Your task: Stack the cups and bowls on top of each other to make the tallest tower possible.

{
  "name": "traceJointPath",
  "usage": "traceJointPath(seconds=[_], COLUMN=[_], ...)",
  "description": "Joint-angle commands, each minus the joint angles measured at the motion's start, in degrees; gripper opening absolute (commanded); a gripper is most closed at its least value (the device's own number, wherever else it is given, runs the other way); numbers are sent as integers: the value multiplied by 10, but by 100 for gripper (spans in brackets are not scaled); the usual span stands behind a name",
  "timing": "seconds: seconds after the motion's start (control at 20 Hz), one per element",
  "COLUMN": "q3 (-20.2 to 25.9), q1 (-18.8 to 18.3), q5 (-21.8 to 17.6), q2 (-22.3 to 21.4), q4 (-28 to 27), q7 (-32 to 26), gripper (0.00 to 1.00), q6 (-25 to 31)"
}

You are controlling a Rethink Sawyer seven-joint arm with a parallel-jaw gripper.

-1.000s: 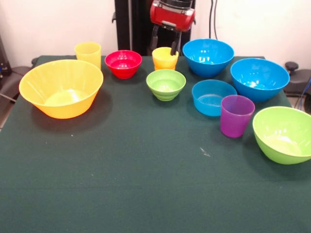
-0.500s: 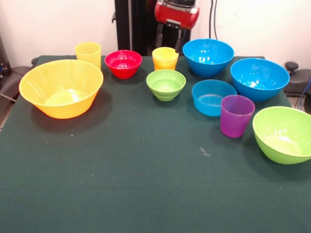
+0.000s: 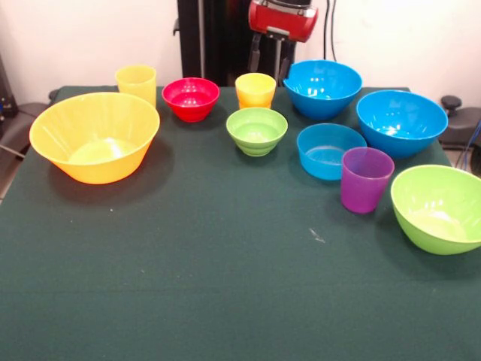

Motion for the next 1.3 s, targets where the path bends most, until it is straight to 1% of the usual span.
traceJointPath(seconds=[0.05,0.6,0.95,1.3], q3=[45,35,23,26], q1=[6,28,49,53], q5=[3,9,15,19], q2=[13,27,18,29], q4=[13,-4,-11,-16], q7=[69,74,75,80], gripper=[100,100,100,100], q6=[62,65,91,84])
